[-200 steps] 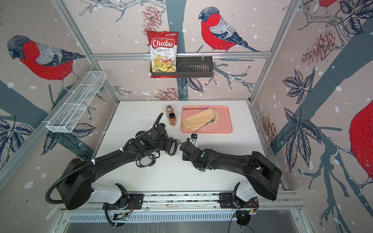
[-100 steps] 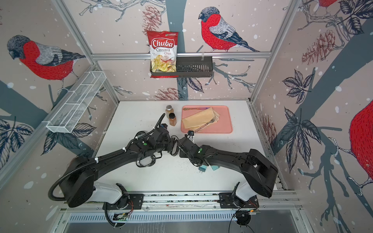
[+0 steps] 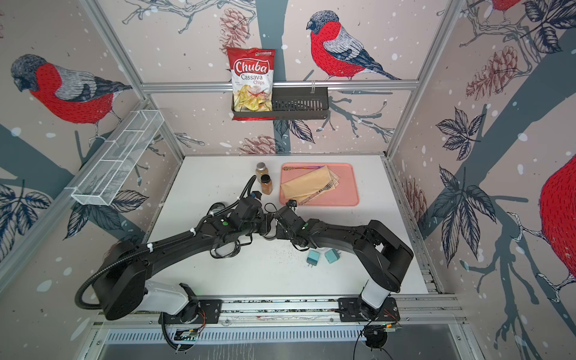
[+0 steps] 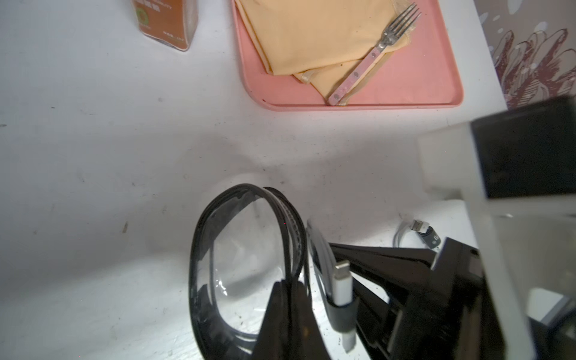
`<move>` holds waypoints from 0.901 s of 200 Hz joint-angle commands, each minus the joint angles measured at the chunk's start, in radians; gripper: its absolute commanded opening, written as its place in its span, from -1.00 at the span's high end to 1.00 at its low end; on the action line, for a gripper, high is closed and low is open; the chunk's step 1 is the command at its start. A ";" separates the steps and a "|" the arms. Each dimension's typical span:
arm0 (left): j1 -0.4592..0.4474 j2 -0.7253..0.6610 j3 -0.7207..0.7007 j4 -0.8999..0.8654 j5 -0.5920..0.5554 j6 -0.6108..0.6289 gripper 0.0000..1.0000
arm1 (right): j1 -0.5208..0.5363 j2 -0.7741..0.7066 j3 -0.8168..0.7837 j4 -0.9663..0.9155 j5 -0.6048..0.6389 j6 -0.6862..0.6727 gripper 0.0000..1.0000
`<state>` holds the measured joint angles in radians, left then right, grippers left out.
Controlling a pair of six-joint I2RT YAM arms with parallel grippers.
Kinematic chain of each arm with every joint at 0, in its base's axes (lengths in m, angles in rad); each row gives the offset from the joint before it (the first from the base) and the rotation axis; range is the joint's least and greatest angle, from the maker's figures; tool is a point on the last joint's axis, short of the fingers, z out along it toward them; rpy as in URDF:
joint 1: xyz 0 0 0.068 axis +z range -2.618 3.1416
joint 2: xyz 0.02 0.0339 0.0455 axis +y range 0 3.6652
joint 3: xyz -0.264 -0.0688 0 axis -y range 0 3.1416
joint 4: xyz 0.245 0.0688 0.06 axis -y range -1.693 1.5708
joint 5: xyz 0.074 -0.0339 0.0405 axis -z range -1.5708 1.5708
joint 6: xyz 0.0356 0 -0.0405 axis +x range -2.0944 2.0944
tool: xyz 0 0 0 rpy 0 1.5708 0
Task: Pack away charging kits
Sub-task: Place the charging cable in the storage bag.
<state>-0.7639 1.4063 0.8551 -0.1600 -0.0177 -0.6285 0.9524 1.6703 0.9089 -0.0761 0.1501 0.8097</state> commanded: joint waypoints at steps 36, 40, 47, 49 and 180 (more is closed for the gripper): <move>-0.001 -0.015 -0.041 0.142 0.111 0.018 1.00 | -0.004 0.063 0.045 -0.042 0.025 -0.006 1.00; -0.002 -0.015 -0.043 0.148 0.118 0.017 1.00 | -0.005 0.066 0.047 -0.051 0.032 -0.005 1.00; -0.002 -0.016 -0.045 0.156 0.125 0.013 1.00 | -0.005 0.073 0.055 -0.067 0.048 -0.001 1.00; -0.002 -0.017 -0.047 0.157 0.125 0.012 1.00 | -0.005 0.074 0.056 -0.071 0.052 -0.001 1.00; -0.002 0.019 -0.087 0.224 0.162 -0.014 1.00 | 0.009 0.073 0.126 -0.149 0.103 0.009 0.49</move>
<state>-0.7643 1.4212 0.7673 0.0139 0.1383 -0.6357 0.9604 1.7519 1.0309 -0.2070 0.2321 0.8143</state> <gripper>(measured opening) 0.069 0.260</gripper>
